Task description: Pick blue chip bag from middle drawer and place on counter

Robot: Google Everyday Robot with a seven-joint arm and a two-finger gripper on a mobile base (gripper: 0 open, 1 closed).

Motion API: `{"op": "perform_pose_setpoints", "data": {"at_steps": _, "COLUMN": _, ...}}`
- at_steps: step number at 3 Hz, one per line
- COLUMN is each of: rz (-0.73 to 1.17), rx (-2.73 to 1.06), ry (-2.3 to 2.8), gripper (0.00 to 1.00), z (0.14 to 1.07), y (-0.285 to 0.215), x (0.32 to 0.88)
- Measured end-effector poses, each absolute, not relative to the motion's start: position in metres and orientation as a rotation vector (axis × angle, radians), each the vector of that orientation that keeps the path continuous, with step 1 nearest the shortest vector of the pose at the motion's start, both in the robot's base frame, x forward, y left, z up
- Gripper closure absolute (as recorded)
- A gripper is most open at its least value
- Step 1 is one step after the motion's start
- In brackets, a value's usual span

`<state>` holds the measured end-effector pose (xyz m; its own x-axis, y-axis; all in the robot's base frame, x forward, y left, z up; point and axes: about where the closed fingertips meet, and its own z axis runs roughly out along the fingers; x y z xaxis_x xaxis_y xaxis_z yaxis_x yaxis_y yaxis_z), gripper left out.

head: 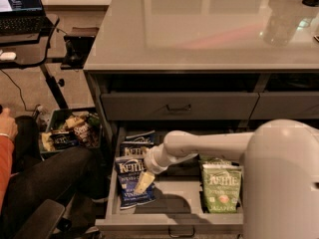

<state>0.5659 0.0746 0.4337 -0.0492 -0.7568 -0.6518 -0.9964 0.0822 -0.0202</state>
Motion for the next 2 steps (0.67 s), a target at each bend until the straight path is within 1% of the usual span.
{"op": "perform_pose_setpoints", "data": {"at_steps": 1, "rz": 0.622, "rx": -1.751, "ry": 1.885, "gripper": 0.15, "z": 0.4285, "y": 0.0826, "x": 0.5609}}
{"op": "perform_pose_setpoints", "data": {"at_steps": 2, "rz": 0.622, "rx": -1.751, "ry": 1.885, "gripper": 0.37, "z": 0.4284, "y": 0.0827, "x": 0.5609}}
